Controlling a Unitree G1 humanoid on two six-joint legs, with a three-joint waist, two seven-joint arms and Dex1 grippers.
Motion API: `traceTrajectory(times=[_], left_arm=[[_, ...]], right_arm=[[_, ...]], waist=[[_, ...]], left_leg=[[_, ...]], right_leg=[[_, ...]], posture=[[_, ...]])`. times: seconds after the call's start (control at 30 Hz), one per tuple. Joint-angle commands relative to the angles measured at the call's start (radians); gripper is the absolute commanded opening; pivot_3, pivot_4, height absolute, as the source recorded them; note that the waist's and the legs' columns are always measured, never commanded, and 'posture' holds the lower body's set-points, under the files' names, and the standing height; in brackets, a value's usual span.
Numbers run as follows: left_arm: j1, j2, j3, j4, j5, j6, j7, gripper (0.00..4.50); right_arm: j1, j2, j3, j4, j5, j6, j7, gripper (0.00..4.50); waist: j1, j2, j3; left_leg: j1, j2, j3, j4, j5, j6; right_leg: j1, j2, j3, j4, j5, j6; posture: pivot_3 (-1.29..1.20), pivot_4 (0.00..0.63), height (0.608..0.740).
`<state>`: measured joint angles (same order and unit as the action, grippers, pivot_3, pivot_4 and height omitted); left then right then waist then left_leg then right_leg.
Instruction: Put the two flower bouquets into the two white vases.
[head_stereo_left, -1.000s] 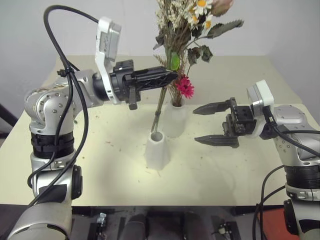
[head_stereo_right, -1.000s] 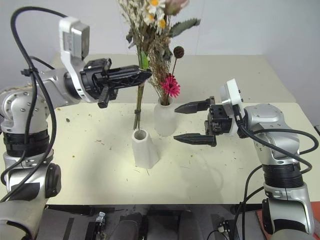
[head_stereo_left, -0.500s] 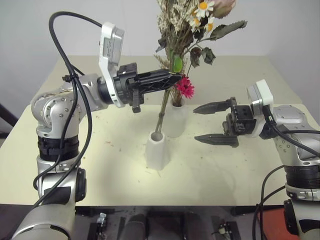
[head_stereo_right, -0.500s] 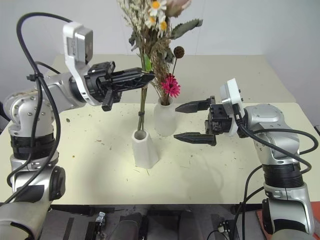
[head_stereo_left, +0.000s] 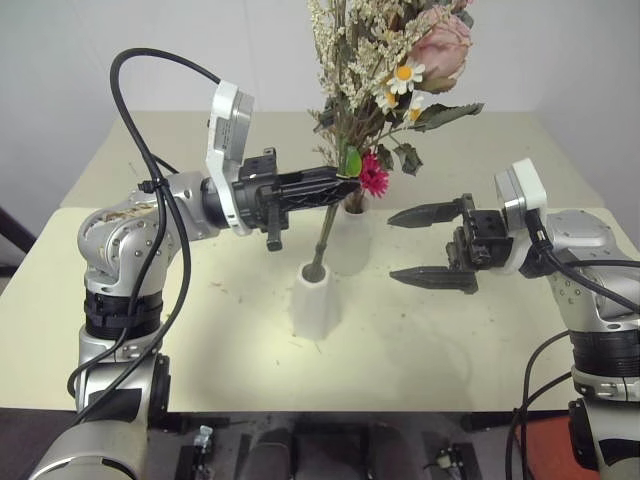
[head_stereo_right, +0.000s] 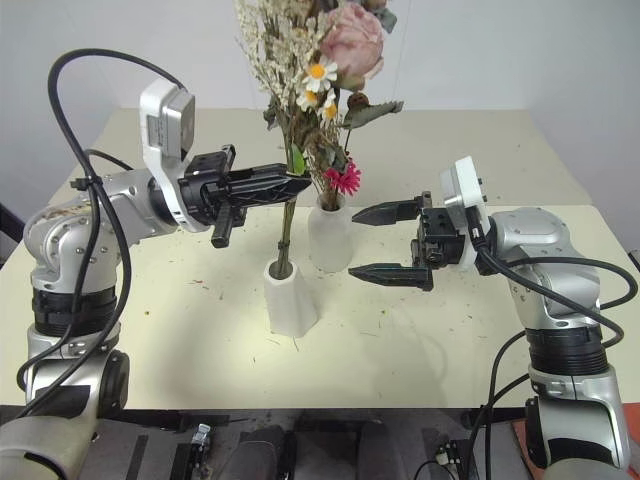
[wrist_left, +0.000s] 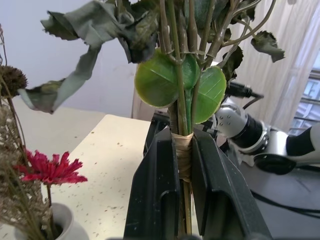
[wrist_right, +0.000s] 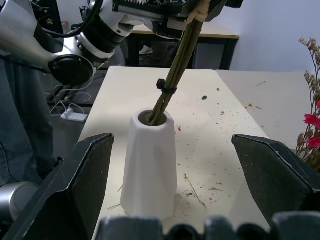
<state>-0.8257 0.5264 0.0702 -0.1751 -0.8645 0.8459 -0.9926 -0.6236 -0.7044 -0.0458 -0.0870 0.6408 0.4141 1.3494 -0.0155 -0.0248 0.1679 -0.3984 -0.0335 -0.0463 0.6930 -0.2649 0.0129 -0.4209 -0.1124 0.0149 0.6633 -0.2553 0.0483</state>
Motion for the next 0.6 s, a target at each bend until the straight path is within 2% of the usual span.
traceTrajectory(times=[0.03,0.33,0.4,0.6], left_arm=[[0.024,0.012,-0.001,-0.049,0.015,-0.045,-0.012,0.11],[0.088,0.018,-0.013,-0.064,0.033,-0.059,-0.008,0.11],[0.098,0.032,-0.01,-0.074,0.026,-0.043,-0.016,0.83],[0.133,0.077,0.025,-0.106,-0.022,-0.007,-0.015,2.56]], right_arm=[[-0.025,-0.011,-0.018,0.002,0.001,-0.014,0.006,4.5],[-0.027,-0.02,-0.022,0.026,-0.011,-0.02,0.018,4.5],[-0.024,-0.02,-0.023,0.025,-0.012,-0.021,0.017,4.5],[-0.015,-0.019,-0.025,0.027,-0.016,-0.023,0.017,4.5]], waist=[[0.0,0.0,0.0],[0.0,0.0,0.0],[0.0,0.0,0.0],[0.001,0.0,0.0]], left_leg=[[0.0,0.0,0.0,0.0,0.0,0.0],[0.0,0.0,0.0,0.0,0.0,0.0],[0.0,0.0,0.0,0.0,0.0,0.0],[0.0,0.0,0.0,0.0,0.0,0.0]], right_leg=[[0.0,0.0,0.0,0.0,0.0,0.0],[0.0,0.0,0.0,0.0,0.0,0.0],[0.0,0.0,0.0,0.0,0.0,0.0],[0.0,0.0,0.0,0.0,0.0,0.0]], posture=[[0.0,0.15,0.74],[0.0,0.15,0.74],[0.0,0.15,0.74],[0.0,0.15,0.74]])
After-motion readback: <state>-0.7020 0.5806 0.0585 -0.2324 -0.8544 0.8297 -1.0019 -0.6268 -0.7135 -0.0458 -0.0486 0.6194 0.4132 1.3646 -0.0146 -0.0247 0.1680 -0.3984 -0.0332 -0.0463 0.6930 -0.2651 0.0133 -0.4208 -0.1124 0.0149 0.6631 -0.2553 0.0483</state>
